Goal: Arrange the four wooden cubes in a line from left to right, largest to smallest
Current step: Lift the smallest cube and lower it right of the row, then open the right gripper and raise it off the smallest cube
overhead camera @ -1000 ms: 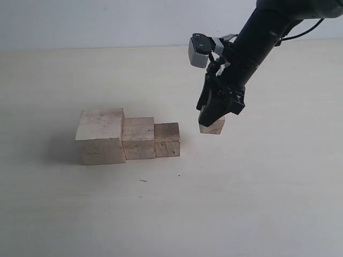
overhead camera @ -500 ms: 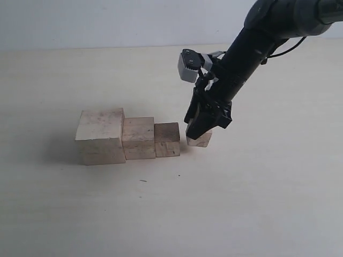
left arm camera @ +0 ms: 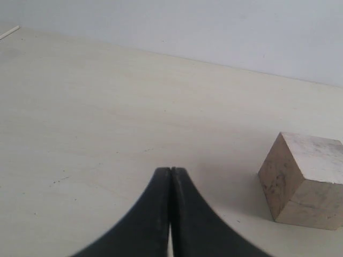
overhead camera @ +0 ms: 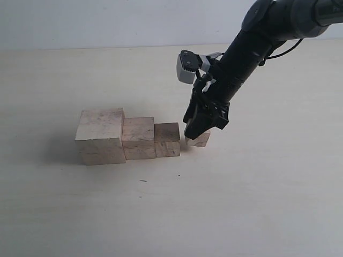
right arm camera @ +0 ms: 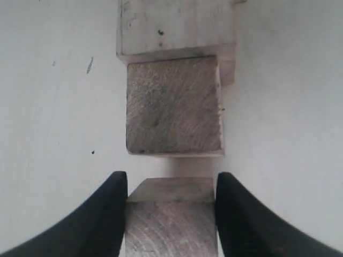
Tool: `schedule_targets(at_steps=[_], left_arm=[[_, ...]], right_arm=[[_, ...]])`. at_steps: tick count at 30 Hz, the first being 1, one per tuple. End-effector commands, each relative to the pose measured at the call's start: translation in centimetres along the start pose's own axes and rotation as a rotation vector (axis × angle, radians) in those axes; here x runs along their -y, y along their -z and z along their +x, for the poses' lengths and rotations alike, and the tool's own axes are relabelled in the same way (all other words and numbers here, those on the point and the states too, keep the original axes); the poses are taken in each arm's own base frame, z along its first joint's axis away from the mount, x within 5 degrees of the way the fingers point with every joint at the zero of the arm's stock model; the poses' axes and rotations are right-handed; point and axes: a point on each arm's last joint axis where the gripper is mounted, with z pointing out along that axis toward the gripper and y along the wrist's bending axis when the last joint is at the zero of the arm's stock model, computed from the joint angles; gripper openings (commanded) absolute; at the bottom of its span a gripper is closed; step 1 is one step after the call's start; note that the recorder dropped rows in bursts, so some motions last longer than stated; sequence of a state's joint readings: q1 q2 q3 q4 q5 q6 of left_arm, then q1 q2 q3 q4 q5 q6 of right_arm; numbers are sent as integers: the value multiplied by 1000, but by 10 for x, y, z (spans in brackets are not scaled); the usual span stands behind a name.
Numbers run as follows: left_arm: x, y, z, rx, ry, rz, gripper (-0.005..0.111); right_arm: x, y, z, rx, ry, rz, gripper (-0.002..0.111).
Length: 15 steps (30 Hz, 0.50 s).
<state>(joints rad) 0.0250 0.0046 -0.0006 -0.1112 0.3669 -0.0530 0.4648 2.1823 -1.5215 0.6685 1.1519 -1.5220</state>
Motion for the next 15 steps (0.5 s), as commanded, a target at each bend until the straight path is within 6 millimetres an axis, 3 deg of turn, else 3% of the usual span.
schedule_targets(at_steps=[1, 5, 15], left_arm=[[0, 0, 0, 9, 7, 8, 0], [0, 0, 0, 9, 7, 8, 0], [0, 0, 0, 9, 7, 8, 0]], right_arm=[[-1, 1, -3, 30, -15, -1, 49], [-1, 1, -4, 36, -20, -5, 57], [-3, 3, -4, 21, -42, -14, 57]])
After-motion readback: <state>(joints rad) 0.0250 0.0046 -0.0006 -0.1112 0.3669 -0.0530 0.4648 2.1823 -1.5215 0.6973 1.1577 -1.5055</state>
